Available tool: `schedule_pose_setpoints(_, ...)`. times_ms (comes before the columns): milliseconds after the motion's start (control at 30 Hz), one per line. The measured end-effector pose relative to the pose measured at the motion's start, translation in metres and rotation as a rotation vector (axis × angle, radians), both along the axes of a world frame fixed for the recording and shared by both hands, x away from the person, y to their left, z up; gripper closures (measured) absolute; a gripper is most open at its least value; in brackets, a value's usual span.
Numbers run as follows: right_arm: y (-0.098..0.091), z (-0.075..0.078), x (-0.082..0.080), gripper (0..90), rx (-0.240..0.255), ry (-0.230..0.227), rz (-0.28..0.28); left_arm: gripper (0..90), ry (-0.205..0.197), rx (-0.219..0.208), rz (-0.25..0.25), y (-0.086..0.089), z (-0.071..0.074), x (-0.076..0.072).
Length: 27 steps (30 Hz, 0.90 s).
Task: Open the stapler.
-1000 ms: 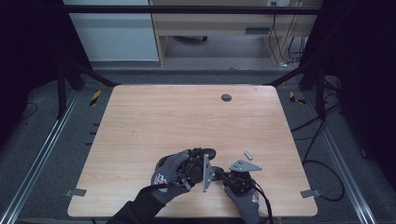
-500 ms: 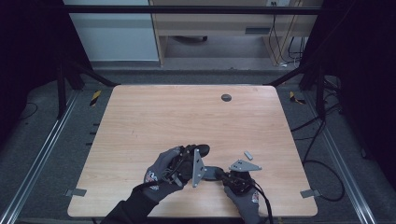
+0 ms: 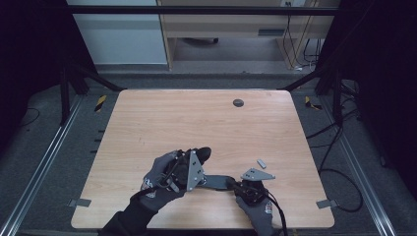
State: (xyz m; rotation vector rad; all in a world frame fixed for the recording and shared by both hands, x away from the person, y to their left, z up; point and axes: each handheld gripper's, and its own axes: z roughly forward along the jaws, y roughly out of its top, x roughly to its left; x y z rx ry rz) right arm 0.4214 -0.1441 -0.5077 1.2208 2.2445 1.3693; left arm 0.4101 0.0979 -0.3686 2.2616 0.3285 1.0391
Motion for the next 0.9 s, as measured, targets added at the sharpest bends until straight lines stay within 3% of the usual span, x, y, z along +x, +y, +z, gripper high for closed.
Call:
schedule_pose_setpoints(100, 0.0, 0.0, 0.0, 90.0, 0.0, 0.001, 0.0, 56.7, 0.007, -0.045, 0.005, 0.007, 0.002, 0.001)
schedule_pose_setpoints(367, 0.001, 0.0, 0.0, 90.0, 0.0, -0.001, 0.006, 56.8, 0.021, -0.097, 0.012, 0.021, 0.007, 0.001)
schedule_pose_setpoints(900, 0.002, 0.0, 0.0, 90.0, 0.005, 0.002, 0.009, 56.9, 0.056, -0.252, 0.032, 0.058, 0.013, 0.004)
